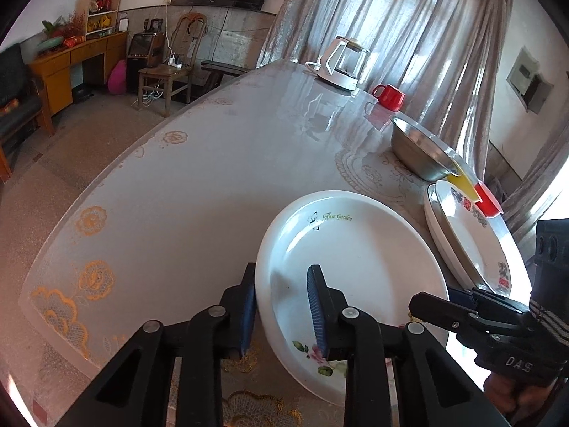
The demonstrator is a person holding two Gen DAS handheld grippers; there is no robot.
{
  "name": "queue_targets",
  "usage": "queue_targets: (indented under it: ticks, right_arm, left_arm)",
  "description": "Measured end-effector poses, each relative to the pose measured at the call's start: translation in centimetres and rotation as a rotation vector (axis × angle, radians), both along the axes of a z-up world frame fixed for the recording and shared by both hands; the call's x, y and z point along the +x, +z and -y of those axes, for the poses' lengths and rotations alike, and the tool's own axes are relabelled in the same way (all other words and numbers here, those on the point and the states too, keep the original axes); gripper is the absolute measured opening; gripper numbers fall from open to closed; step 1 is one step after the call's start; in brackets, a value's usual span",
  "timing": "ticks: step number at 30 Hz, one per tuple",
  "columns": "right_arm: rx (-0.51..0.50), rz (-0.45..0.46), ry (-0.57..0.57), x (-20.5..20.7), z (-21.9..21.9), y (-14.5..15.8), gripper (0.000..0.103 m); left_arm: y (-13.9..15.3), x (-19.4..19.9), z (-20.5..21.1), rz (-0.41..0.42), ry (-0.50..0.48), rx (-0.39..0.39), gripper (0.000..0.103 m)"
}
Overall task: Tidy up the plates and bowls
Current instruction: 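Carry the pink-rose plate over the double-happiness plate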
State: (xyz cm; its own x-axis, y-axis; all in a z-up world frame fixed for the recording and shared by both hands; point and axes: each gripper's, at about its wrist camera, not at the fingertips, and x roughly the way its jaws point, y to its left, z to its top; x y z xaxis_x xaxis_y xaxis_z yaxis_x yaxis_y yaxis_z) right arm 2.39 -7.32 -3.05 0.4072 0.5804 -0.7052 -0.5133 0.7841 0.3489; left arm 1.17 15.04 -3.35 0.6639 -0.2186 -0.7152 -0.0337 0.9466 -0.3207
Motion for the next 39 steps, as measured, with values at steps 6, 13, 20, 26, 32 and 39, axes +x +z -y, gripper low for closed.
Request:
queue_targets:
  ticks: [6,13,20,26,32,39]
  right_arm:
    - [-0.02,0.008,-0.022,-0.2,0.3,0.3,0.035]
    - [0.02,0.033,-0.05,-0.6,1.5,1.5,0.035]
    - [0.031,0.056,-0.093,-0.8,2.7,2.1,0.035]
    - [0.049,0.086,-0.145,-1.0,4.2,3.5,0.035]
    - [0.08,0.104,-0.234,-1.3,7.1,4.6,0.035]
    - [0.101,0.138,-0.356,-1.7,11.5,5.8,0.035]
  left_arm:
    - [0.0,-0.3,0.2,-0.003,0.007,-0.026,0.027]
    - [0.3,-0.6,0.7,-0.008,-0.014,-0.055,0.027]
    - [1.3,-0.4,1.9,0.012,-0.041,-0.059,0.027]
    - [2.9,0.6,3.9,0.049,-0.083,-0.048,0.027]
    - [4.9,2.1,7.1,0.085,-0.156,-0.034,0.027]
    - [6.2,4.4,12.0,0.101,-0.251,-0.02,0.027]
